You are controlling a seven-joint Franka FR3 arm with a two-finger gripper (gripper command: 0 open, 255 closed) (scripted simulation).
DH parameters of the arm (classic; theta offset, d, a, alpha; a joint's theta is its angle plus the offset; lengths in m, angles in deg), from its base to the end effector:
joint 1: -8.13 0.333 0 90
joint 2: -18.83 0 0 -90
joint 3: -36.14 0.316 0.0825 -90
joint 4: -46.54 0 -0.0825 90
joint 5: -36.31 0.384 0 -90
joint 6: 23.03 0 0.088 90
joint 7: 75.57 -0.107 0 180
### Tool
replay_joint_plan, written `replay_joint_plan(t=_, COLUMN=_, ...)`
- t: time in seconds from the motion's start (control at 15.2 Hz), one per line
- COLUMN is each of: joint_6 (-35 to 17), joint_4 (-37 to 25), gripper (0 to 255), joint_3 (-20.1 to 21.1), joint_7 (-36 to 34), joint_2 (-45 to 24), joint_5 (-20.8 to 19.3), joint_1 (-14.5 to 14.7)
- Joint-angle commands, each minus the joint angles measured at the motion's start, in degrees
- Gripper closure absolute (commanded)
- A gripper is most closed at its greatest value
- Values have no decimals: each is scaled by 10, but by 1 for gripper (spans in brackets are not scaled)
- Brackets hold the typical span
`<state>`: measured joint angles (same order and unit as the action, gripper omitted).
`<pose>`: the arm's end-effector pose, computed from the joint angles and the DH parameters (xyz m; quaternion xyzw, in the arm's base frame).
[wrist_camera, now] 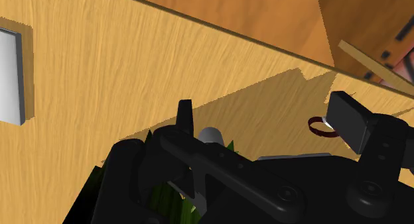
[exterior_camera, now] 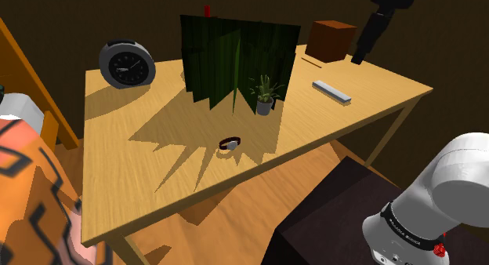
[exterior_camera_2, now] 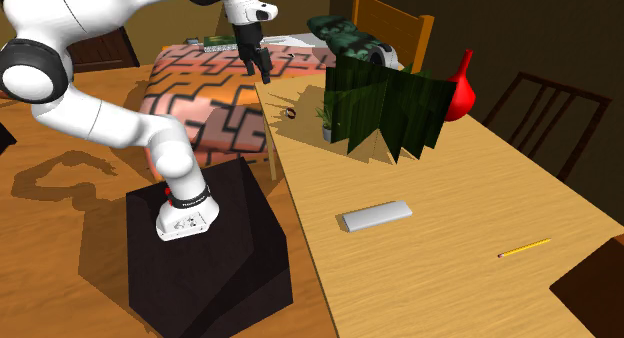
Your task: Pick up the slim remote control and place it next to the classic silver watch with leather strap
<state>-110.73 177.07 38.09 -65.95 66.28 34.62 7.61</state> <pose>0.2906 0.0084 0.6360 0.9948 0.0900 0.0380 0.0302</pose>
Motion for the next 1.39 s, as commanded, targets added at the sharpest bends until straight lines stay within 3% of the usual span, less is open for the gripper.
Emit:
replay_joint_plan(t=0.0, joint_6=0, joint_4=0, gripper=0, joint_3=0, joint_7=0, joint_2=0, joint_5=0, joint_1=0)
replay_joint_plan(t=0.66, joint_6=-125, joint_4=28, gripper=0, joint_3=-96, joint_7=76, joint_2=-101, joint_5=-50, joint_1=-37)
replay_joint_plan(t=1.32, joint_6=-241, joint_4=-9, gripper=0, joint_3=-190, joint_7=155, joint_2=-257, joint_5=-61, joint_1=-62)
